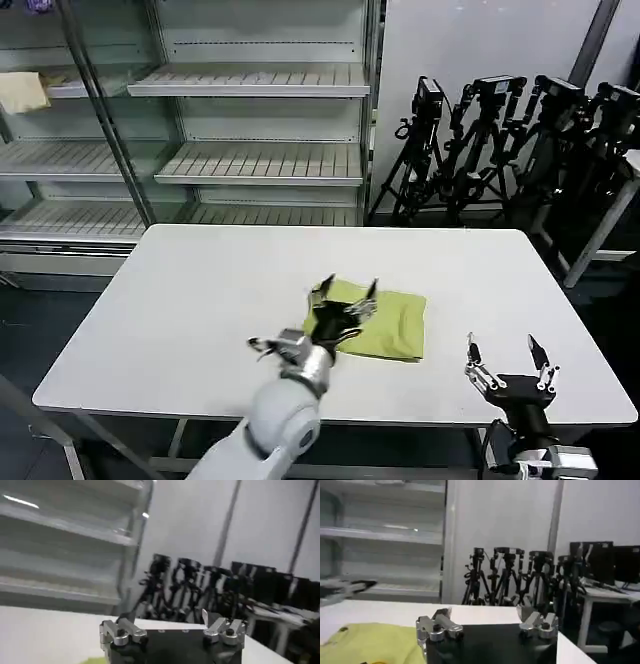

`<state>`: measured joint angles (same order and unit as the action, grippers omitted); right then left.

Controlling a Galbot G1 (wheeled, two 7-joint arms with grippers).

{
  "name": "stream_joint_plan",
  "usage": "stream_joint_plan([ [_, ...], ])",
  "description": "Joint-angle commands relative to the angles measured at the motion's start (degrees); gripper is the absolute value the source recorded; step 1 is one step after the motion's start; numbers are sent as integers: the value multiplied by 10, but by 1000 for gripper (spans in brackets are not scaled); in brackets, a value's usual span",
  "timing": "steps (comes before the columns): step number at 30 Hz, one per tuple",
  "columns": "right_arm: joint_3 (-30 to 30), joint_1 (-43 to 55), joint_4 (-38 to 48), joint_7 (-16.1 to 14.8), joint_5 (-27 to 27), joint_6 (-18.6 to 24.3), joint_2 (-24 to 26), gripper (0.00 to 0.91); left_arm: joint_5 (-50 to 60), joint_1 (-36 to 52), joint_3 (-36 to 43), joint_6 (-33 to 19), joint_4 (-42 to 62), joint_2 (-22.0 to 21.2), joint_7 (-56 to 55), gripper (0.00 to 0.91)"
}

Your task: Fold and organize the clothes.

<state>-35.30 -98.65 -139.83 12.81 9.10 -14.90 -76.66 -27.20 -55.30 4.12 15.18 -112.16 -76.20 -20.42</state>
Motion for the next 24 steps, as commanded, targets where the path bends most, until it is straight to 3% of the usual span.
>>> stream_joint_plan([
  [1,24,6,15,-4,-26,32,-11,907,83,-185,-130,-33,-150,103,73,907],
  [11,11,-20,-11,-9,-11,31,-11,907,125,-217,-174,-52,-147,154,112,907],
  [24,27,-22,-17,-8,-18,45,-7,907,154,-296,-194,-48,-185,135,106,907],
])
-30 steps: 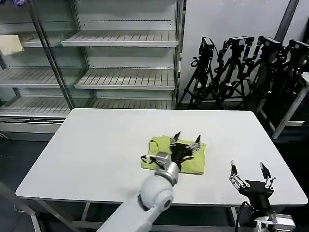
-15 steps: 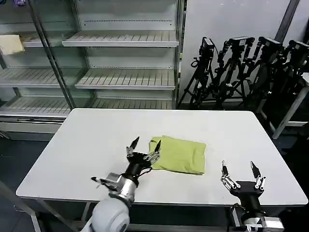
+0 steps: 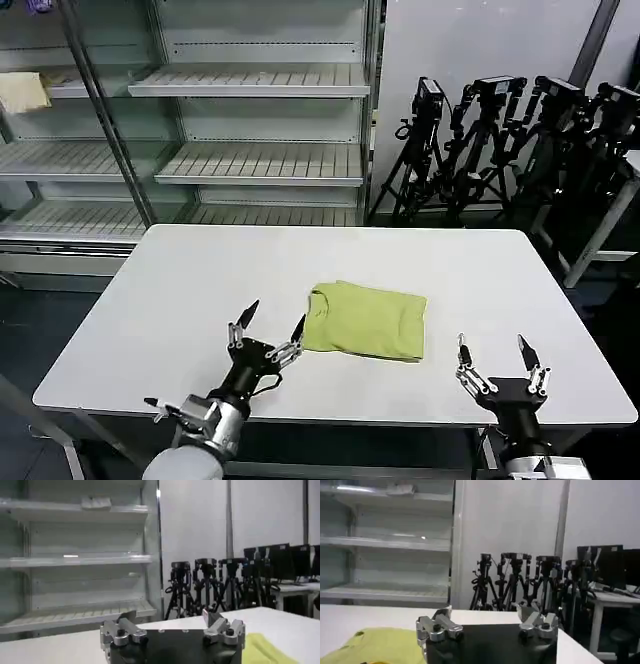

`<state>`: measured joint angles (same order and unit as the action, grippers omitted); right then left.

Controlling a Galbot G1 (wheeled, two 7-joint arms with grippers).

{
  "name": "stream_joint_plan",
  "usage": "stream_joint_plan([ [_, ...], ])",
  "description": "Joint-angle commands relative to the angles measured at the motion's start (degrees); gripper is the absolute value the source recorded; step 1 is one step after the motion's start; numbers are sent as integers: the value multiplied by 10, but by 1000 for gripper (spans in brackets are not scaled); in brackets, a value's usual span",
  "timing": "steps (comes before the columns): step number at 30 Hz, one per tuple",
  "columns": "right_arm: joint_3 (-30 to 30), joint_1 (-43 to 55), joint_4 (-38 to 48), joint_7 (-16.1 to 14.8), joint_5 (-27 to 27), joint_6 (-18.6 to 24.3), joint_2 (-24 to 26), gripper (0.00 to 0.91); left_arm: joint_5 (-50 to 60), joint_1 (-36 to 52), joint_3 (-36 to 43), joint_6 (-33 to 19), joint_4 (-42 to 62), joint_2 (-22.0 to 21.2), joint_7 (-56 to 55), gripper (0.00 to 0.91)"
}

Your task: Fold and organize the clothes.

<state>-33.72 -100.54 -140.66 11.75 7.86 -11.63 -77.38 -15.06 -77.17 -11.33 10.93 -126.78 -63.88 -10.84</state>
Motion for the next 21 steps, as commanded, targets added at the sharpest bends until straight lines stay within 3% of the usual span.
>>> stream_joint_plan([
  [1,11,-3,-9,3,-5,12,0,907,33,-78,-39,-5,-40,10,10,907],
  [10,9,31,-6,4,9,-30,6,907,41,-77,-40,-2,-30,-8,1,907],
  [21,6,40,-17,13,34,-51,21,907,37,-116,-64,5,-51,-13,0,907],
])
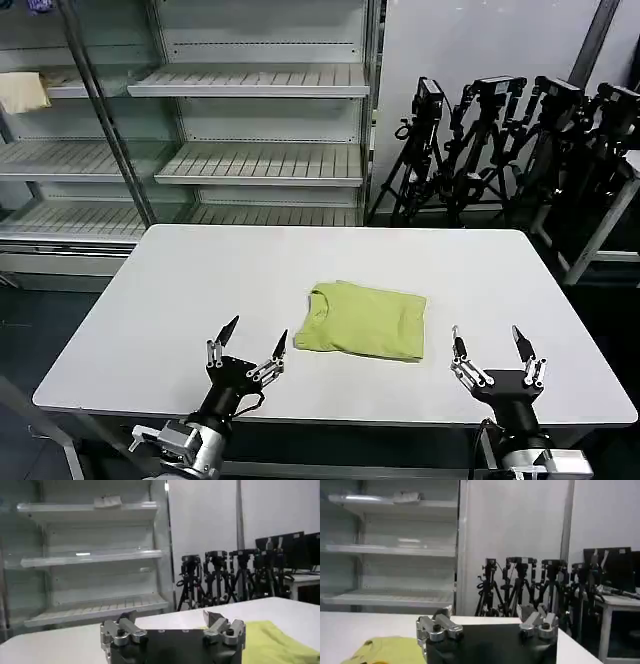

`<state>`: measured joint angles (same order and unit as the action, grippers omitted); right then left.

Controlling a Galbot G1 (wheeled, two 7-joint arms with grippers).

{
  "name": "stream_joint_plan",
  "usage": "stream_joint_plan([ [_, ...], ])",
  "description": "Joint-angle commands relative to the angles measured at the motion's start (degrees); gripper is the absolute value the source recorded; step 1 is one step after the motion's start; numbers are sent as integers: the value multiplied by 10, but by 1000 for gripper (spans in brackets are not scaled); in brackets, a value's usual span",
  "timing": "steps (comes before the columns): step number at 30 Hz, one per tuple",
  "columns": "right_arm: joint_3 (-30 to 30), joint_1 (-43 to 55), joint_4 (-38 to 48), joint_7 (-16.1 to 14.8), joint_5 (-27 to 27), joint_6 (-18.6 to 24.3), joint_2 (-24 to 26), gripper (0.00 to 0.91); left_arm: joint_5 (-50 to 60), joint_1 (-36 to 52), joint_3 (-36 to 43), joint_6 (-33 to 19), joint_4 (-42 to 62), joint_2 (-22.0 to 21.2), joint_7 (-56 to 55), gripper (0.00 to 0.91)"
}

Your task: Fold and organize the clothes.

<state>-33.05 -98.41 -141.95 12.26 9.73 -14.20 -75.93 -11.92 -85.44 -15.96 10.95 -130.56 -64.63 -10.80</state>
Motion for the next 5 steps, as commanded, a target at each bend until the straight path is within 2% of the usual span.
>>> stream_joint_plan([
  [1,-4,24,-2,6,12,-31,7,907,9,-37,-23,9,-16,-7,1,907],
  [5,-10,39,13,-8,2,-38,0,907,12,-41,-25,15,-18,-7,1,907],
])
